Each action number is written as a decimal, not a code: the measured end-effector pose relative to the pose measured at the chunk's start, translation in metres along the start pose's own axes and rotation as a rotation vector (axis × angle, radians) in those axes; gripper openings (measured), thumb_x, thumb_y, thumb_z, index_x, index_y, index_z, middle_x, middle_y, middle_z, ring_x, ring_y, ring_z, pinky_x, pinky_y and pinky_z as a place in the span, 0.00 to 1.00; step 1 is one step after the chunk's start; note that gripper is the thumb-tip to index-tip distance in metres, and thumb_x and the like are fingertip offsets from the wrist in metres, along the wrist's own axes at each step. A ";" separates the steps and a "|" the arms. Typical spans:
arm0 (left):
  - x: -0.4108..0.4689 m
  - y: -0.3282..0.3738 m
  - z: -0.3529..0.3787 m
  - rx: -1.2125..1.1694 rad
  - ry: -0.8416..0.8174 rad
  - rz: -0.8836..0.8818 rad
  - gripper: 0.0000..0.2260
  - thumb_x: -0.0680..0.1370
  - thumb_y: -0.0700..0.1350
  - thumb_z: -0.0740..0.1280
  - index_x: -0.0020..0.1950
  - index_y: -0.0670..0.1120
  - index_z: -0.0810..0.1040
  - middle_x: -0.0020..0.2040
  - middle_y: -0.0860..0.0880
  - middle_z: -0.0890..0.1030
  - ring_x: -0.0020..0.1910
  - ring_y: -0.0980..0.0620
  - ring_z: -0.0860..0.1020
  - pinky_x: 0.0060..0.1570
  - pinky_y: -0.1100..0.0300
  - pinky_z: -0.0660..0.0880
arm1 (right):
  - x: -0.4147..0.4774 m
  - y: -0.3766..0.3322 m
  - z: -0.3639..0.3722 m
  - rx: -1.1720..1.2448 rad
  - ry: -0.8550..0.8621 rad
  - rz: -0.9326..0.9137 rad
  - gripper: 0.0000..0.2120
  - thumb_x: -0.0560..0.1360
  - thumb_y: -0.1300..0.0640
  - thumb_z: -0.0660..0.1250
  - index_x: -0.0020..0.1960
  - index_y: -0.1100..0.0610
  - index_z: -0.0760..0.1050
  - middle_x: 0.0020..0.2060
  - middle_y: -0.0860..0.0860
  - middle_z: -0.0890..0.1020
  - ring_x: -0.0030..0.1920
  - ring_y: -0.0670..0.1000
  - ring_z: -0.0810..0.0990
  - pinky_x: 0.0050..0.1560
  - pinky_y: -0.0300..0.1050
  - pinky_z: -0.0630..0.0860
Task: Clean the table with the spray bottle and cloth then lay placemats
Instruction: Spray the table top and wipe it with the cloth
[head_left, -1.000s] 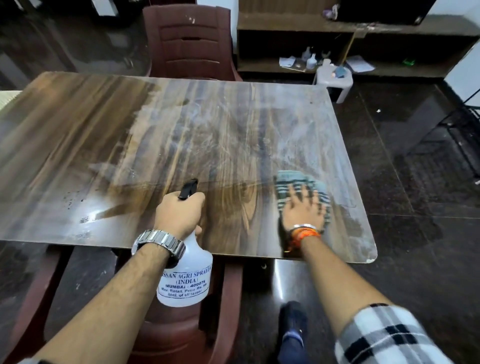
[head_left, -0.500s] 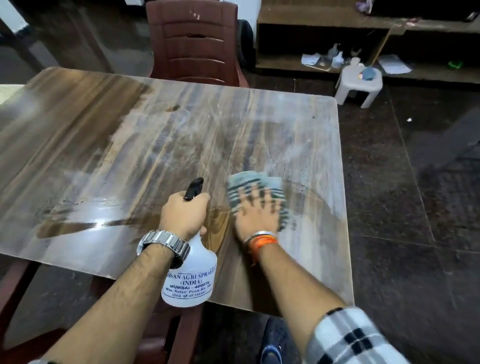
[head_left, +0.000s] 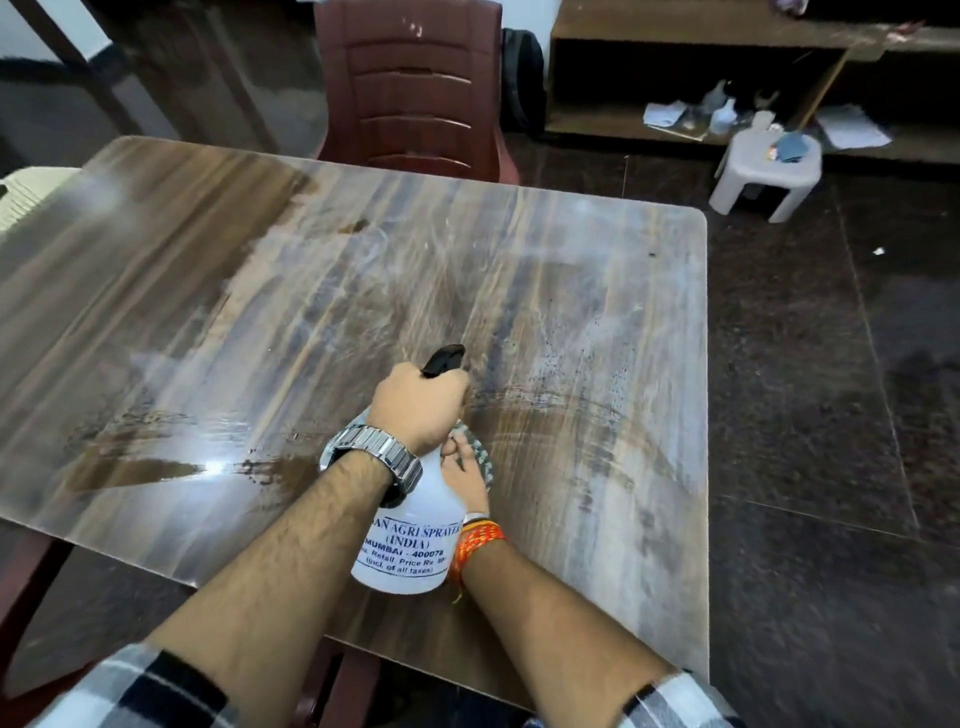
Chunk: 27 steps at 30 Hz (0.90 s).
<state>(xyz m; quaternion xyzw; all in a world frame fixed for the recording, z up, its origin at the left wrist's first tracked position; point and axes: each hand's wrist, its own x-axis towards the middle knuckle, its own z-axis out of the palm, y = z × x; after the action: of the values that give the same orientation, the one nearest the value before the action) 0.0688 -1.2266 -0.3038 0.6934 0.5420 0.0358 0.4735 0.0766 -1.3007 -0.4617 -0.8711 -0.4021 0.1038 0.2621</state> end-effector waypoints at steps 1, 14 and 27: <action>0.002 0.001 0.001 0.000 0.021 0.002 0.10 0.67 0.50 0.65 0.32 0.43 0.76 0.30 0.43 0.80 0.31 0.40 0.81 0.35 0.54 0.75 | 0.010 0.004 -0.020 0.098 -0.230 0.008 0.25 0.79 0.50 0.47 0.40 0.41 0.83 0.44 0.30 0.81 0.63 0.36 0.73 0.69 0.36 0.63; 0.063 -0.029 -0.073 -0.081 0.180 -0.088 0.08 0.72 0.48 0.65 0.39 0.44 0.79 0.30 0.49 0.81 0.20 0.50 0.80 0.28 0.64 0.71 | 0.126 0.042 -0.051 -0.237 0.001 0.537 0.25 0.79 0.45 0.51 0.75 0.39 0.54 0.77 0.45 0.50 0.77 0.56 0.44 0.72 0.65 0.40; 0.061 -0.084 -0.192 -0.123 0.422 -0.116 0.11 0.60 0.50 0.64 0.40 0.54 0.79 0.29 0.46 0.80 0.25 0.45 0.75 0.37 0.50 0.73 | 0.086 -0.209 0.098 -0.372 -0.676 -0.753 0.23 0.83 0.51 0.46 0.77 0.52 0.51 0.77 0.48 0.50 0.77 0.53 0.43 0.75 0.58 0.40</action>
<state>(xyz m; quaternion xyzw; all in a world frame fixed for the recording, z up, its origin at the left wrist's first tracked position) -0.0747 -1.0627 -0.2848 0.6081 0.6647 0.1857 0.3923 -0.0405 -1.0868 -0.4291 -0.6163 -0.7602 0.2042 -0.0216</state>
